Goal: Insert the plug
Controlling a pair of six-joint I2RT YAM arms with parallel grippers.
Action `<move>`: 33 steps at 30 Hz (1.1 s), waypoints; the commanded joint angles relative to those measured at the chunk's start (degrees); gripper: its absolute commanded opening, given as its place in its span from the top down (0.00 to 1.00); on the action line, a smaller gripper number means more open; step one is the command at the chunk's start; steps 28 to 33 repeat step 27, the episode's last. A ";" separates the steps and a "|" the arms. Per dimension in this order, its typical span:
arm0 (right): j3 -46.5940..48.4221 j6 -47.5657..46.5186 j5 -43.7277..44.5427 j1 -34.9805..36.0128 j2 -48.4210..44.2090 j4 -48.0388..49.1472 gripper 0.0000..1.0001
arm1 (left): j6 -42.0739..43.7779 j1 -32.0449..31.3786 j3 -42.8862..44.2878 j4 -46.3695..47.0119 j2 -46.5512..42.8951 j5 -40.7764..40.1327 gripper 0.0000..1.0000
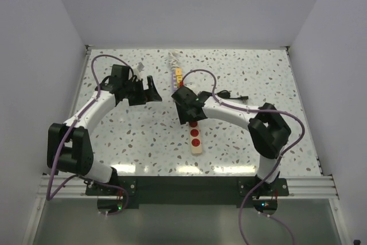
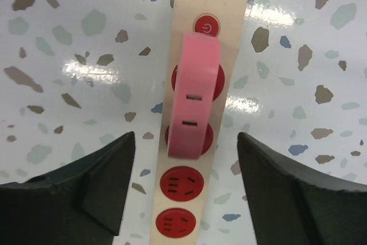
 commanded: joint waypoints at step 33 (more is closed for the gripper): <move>-20.14 -8.16 -15.88 -39.93 -37.60 11.74 0.01 | -0.89 1.96 3.30 2.27 -19.70 -21.63 0.00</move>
